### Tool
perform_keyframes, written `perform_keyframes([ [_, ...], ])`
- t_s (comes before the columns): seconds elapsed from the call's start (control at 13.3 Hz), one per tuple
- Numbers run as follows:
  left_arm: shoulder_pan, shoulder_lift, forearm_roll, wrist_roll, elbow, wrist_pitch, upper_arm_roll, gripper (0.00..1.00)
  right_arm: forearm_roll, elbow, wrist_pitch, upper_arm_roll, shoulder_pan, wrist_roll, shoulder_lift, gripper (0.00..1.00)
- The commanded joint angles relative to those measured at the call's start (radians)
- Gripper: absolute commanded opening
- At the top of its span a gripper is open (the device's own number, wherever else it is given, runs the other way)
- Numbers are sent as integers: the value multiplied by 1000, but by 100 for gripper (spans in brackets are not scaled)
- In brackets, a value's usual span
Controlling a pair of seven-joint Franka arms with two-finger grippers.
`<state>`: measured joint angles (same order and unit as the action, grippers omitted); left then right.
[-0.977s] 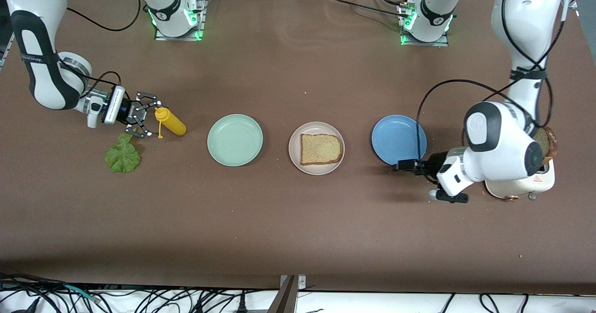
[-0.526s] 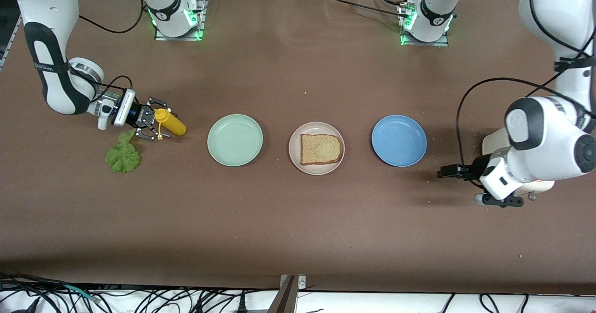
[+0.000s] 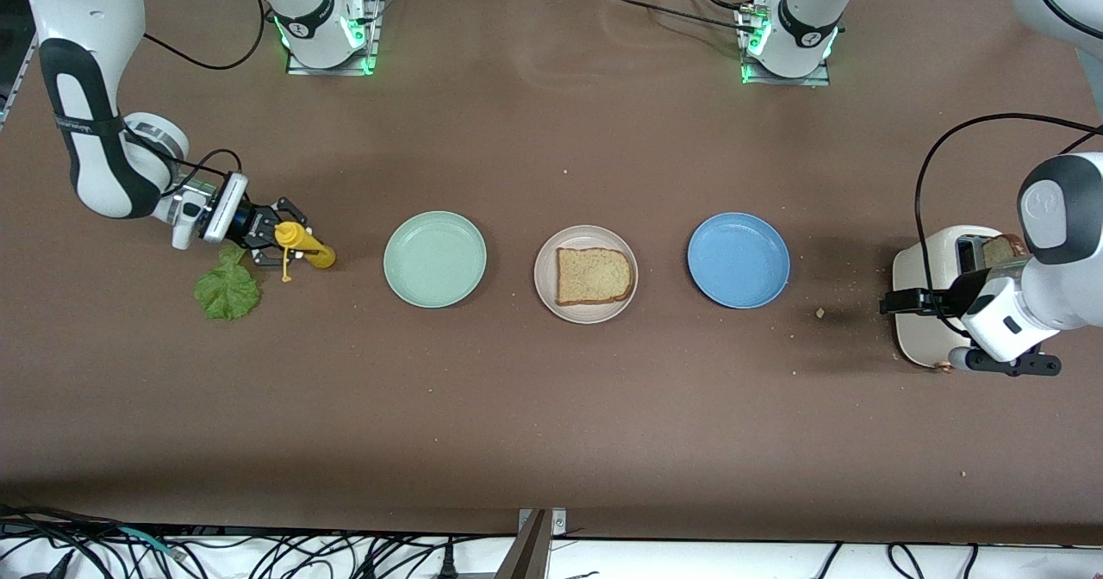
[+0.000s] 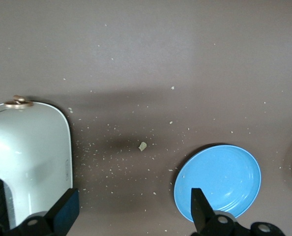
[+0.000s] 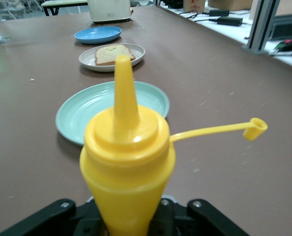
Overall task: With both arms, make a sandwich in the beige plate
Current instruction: 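Grasp the mustard bottle with the right gripper while the left gripper grips toast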
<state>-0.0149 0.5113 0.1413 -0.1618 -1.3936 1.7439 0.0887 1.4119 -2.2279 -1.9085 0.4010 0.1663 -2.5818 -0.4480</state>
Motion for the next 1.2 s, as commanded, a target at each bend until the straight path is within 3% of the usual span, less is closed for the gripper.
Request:
perform_keyframes([
  [0.0, 0, -34, -87, 5, 4, -37, -3, 100, -10, 82, -42, 7, 38, 70, 14, 0],
  [0.6, 0, -86, -175, 4, 5, -66, -3, 100, -250, 292, -326, 10, 228, 581, 37, 0],
  [0.83, -2, -92, -172, -71, 7, -67, 2, 100, -437, 350, -479, 9, 339, 851, 37, 0],
  [1.13, -7, -102, -172, -145, 7, -83, 37, 100, -751, 356, -635, 10, 525, 1269, 32, 0],
])
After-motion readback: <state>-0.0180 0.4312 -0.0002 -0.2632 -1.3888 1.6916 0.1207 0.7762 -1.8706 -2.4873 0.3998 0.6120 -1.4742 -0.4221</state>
